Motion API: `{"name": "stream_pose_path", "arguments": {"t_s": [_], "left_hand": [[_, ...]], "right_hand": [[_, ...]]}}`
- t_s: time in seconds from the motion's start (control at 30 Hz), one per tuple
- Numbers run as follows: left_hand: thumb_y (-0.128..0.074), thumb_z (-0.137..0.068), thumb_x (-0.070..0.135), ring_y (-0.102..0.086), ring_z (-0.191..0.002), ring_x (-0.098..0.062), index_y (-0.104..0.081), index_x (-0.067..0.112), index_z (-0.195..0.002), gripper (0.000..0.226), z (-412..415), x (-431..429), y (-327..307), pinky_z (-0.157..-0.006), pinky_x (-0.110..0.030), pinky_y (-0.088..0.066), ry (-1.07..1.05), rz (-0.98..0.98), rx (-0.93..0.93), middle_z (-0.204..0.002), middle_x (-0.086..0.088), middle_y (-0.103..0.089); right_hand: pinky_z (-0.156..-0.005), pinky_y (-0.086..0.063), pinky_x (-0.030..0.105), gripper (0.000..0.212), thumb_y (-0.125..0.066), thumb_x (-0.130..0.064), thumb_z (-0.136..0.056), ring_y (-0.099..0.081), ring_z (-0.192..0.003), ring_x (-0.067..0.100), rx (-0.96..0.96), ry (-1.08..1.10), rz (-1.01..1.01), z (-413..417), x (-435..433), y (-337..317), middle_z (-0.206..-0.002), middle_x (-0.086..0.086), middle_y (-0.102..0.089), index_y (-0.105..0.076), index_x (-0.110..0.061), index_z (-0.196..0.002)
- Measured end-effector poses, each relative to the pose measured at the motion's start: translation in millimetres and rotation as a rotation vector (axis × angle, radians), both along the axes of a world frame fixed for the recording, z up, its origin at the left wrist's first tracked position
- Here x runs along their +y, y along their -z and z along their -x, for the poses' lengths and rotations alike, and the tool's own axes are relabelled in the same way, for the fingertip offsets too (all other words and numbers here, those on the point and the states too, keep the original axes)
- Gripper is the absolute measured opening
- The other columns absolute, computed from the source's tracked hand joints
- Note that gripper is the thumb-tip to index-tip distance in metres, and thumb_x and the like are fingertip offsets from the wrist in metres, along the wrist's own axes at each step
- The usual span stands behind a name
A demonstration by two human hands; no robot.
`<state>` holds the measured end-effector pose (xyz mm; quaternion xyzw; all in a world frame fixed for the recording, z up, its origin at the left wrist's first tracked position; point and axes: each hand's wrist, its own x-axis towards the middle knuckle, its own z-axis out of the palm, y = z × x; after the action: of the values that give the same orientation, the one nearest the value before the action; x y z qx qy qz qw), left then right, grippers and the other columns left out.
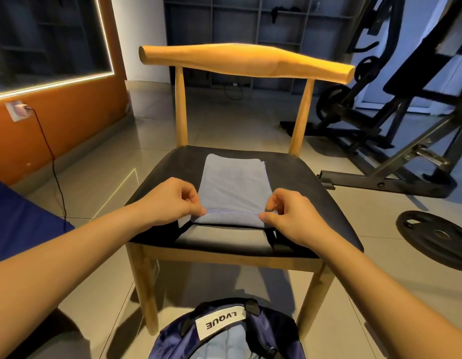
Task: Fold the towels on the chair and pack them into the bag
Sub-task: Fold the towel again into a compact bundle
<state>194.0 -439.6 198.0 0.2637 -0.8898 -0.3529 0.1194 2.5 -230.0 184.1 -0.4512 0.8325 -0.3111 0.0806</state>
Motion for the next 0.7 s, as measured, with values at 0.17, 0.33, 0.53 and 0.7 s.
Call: {"name": "stream_pose_path", "arguments": {"t_s": [0.17, 0.33, 0.53, 0.7], "left_hand": [[-0.077, -0.089, 0.024, -0.059, -0.085, -0.003, -0.077, 0.032, -0.091, 0.008, -3, 11, 2, -0.077, -0.024, -0.053, 0.165, 0.412, 0.098, -0.090, 0.016, -0.062], [-0.058, -0.098, 0.040, -0.054, -0.093, -0.004, -0.076, 0.034, -0.114, 0.025, -12, 14, 20, -0.081, -0.021, -0.048, 0.280, 0.763, 0.094, -0.104, 0.017, -0.064], [-0.057, -0.096, 0.052, -0.051, -0.095, -0.003, -0.073, 0.036, -0.115, 0.030, -14, 10, 25, -0.080, -0.022, -0.042, 0.254, 0.788, 0.088, -0.106, 0.018, -0.064], [-0.053, -0.101, 0.042, -0.050, -0.091, -0.006, -0.069, 0.030, -0.097, 0.021, -5, 10, 18, -0.083, -0.028, -0.040, 0.192, 0.573, 0.059, -0.092, 0.018, -0.059]], "right_hand": [[-0.079, -0.042, 0.033, 0.007, -0.068, -0.028, -0.095, -0.050, -0.090, 0.015, 0.540, -0.144, 0.037, -3, 2, 5, -0.095, -0.009, -0.057, -0.073, -0.028, -0.091], [-0.082, -0.040, 0.030, 0.027, -0.047, -0.036, -0.099, -0.049, -0.090, 0.013, 0.717, -0.295, -0.024, 1, 15, 11, -0.098, -0.010, -0.058, -0.073, -0.029, -0.099], [-0.079, -0.042, 0.029, 0.026, -0.054, -0.045, -0.101, -0.049, -0.093, 0.013, 0.674, -0.316, -0.043, 6, 14, 8, -0.105, -0.010, -0.059, -0.071, -0.029, -0.109], [-0.083, -0.045, 0.036, 0.026, -0.047, -0.035, -0.106, -0.050, -0.094, 0.017, 0.575, -0.273, -0.111, 5, 10, 3, -0.105, -0.005, -0.059, -0.068, -0.021, -0.112]]}}
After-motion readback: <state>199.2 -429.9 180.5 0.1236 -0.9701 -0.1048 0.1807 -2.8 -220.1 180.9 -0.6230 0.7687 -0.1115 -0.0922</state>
